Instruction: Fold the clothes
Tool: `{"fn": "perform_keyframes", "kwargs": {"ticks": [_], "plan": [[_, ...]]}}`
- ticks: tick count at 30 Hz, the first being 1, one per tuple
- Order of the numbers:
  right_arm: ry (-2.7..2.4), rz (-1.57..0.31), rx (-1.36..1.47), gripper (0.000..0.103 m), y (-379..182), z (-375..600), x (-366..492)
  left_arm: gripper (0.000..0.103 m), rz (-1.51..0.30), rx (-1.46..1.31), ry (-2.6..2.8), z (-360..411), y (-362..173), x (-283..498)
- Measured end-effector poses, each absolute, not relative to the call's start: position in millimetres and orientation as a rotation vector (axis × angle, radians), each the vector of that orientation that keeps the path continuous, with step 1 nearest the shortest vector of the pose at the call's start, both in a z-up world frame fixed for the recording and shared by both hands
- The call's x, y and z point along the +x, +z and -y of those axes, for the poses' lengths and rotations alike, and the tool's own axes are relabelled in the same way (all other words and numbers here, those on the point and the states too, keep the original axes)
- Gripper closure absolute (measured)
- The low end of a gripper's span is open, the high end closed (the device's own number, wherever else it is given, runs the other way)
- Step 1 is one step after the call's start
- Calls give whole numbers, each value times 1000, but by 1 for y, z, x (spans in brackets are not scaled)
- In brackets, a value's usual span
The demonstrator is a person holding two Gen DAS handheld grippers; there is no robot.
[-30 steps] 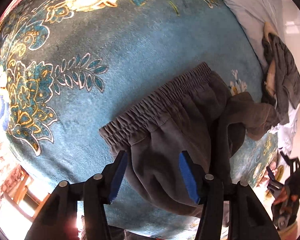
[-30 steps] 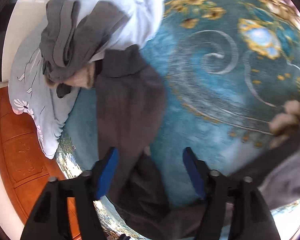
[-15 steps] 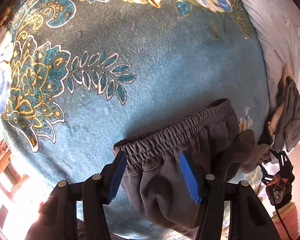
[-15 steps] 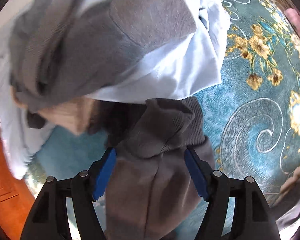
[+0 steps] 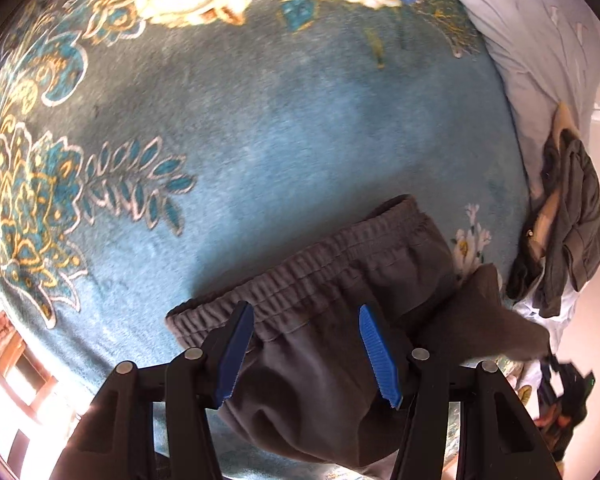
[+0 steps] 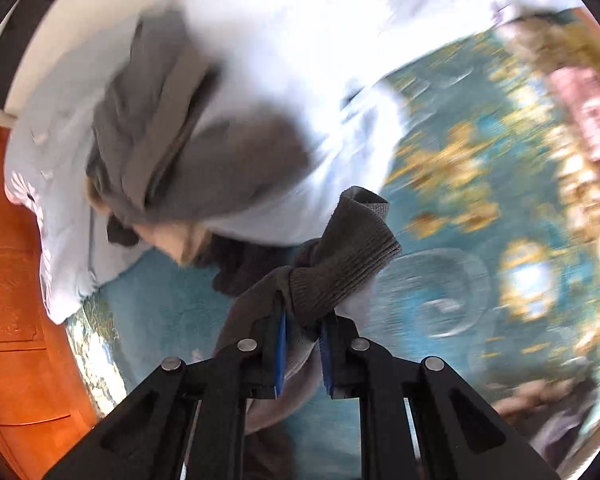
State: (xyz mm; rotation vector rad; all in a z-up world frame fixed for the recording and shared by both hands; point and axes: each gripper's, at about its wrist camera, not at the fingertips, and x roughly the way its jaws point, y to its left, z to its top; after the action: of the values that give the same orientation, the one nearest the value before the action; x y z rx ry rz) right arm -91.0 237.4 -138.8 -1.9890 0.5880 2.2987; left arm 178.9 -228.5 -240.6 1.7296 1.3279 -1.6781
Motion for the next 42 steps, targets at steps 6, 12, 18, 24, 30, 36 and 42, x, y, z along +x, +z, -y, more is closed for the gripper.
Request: {"fn": "perform_keyframes", "kwargs": {"ticks": [6,12,18,24,30,36,42], "plan": [[2183,-508,-1754,89,-111,-345,-50,44,-1261,1741,-1735,204,-241,157],[1955,-462,-1735,89,-132,-431,-17,39,-1087,1842,-1812,214,-229,145],[1960,-435,-1779,89,-134,-434,-9,37,-1056,1932,-1866,211,-259,105],[1982,-418,-1811,89,-128,-428,-17,43,-1141,2002,-1874,198,-278,84],[1965,-438,-1818,89,-132,-425,-17,93,-999,1970,-1941,196,-271,82],[2107,-486,-1819,89,-105,-403,-29,96,-1139,1748,-2008,211,-239,95],[2327,-509,-1702,89,-69,-390,-49,97,-1165,1538,-2059,239,-208,102]]}}
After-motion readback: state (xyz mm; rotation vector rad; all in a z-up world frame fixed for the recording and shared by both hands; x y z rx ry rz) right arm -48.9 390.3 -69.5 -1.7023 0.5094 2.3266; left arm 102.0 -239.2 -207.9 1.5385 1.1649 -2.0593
